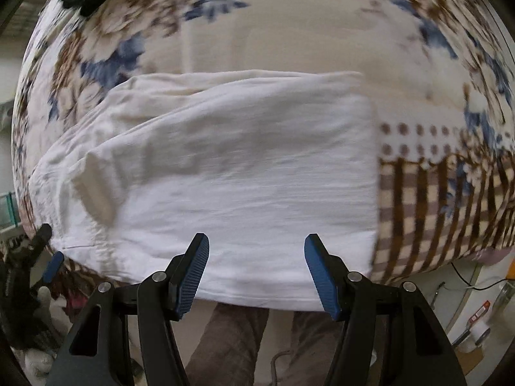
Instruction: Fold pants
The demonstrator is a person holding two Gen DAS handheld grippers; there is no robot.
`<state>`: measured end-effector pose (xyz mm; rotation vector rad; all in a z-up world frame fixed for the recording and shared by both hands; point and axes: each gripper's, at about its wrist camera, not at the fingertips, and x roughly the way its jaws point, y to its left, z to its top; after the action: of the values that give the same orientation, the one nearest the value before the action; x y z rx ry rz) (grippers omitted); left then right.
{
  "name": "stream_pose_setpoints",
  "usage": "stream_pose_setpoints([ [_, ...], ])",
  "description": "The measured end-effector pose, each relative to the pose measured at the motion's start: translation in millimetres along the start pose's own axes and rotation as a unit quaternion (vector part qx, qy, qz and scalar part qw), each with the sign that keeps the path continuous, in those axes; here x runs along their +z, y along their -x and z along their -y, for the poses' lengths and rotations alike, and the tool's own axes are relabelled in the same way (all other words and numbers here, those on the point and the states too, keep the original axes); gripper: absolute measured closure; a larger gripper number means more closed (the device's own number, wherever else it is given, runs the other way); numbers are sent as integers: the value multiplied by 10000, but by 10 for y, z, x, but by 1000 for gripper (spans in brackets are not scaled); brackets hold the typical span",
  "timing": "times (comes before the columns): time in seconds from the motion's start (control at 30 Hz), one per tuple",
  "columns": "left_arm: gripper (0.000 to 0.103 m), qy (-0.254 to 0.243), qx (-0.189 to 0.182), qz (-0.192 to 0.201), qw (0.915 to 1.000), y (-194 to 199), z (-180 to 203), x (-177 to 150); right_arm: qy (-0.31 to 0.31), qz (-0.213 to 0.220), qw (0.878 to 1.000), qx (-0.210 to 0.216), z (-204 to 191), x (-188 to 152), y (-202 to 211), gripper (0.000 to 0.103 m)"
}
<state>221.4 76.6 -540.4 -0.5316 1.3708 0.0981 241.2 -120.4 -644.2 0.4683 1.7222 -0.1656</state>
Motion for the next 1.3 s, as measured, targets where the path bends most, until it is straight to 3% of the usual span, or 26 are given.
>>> stream_pose_setpoints([
  [0.07, 0, 716, 12, 78, 9974, 28, -410, 120, 89, -54, 9999, -60, -246, 65, -31, 38],
  [0.13, 1, 1653, -69, 54, 9862, 11, -873, 136, 210, -132, 9996, -118, -464, 127, -74, 38],
  [0.2, 5, 2559, -342, 156, 9660, -1, -1286, 125, 455, -156, 9985, -260, -770, 187, -144, 39],
  [0.3, 6, 3178, -559, 373, 9458, -25, -1645, 119, 777, -153, 9958, -471, -1126, 249, -234, 39],
  [0.37, 9, 3317, -609, 451, 9403, -35, -1759, 170, 914, -167, 9940, -583, -1331, 291, -285, 38],
  [0.43, 19, 3335, -631, 520, 9392, -42, -1789, 241, 979, -183, 9929, -653, -1505, 331, -343, 39],
  [0.6, 52, 2958, -672, 621, 9509, -154, -1822, 436, 959, -241, 9918, -805, -1847, 407, -462, 39],
  [0.67, 56, 2793, -723, 698, 9549, -174, -1842, 461, 961, -263, 9918, -803, -1956, 409, -487, 38],
  [0.8, 56, 2721, -1132, 903, 9513, -201, -1947, 389, 1008, -259, 9910, -840, -2077, 321, -556, 38],
  [0.97, 56, 2929, -1671, 1212, 9336, -78, -1997, 244, 928, -342, 9917, -826, -2136, 209, -700, 39],
  [1.13, 62, 2703, -1639, 1390, 9385, 27, -1924, 194, 799, -491, 9917, -874, -2091, 125, -834, 38],
  [1.3, 59, 2916, -1673, 1111, 9352, -240, -2056, 296, 717, -545, 9927, -800, -2044, 84, -873, 39],
])
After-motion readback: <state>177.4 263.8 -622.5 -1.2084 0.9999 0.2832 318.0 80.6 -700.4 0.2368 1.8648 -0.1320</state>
